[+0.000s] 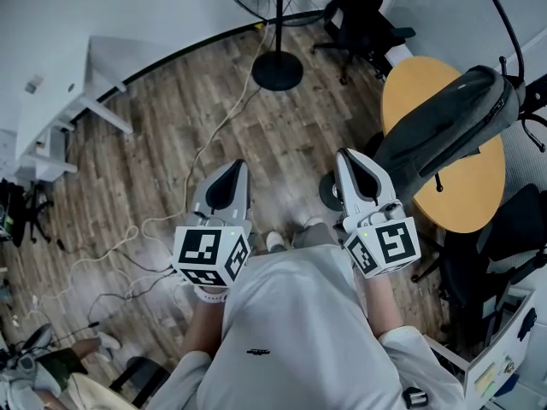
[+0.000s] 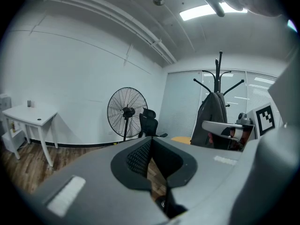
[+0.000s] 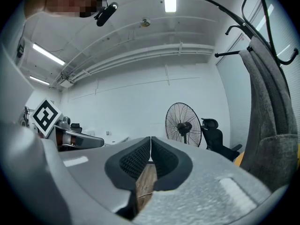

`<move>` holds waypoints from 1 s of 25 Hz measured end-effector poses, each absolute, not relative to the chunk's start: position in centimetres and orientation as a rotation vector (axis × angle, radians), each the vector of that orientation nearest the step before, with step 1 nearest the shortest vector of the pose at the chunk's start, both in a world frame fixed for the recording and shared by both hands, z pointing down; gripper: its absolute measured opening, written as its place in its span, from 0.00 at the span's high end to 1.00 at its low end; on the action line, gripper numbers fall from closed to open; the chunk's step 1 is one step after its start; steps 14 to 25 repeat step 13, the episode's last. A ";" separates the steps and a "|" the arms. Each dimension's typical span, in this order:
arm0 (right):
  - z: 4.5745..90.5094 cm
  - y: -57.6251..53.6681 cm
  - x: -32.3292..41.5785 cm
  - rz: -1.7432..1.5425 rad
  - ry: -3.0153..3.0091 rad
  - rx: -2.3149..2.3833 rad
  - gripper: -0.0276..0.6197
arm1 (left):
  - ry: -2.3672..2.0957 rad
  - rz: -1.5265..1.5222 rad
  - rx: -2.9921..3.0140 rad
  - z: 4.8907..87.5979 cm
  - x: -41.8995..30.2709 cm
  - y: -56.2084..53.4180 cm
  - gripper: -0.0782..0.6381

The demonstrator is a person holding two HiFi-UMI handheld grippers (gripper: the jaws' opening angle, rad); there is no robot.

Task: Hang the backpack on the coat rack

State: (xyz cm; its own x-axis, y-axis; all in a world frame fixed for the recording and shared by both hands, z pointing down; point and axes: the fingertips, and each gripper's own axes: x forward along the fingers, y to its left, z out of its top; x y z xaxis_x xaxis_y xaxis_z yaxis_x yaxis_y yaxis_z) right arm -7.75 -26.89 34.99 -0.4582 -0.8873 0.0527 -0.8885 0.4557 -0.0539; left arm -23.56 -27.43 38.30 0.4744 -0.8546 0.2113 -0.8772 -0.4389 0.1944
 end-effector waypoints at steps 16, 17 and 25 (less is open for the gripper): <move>35.0 -26.7 -7.9 0.124 -2.665 1.618 0.96 | -1.437 0.110 2.469 38.0 -22.2 -27.8 0.87; 35.0 -26.7 -7.9 0.124 -2.665 1.618 0.96 | -1.437 0.110 2.469 38.0 -22.2 -27.8 0.87; 35.0 -26.7 -7.9 0.124 -2.665 1.618 0.96 | -1.437 0.110 2.469 38.0 -22.2 -27.8 0.87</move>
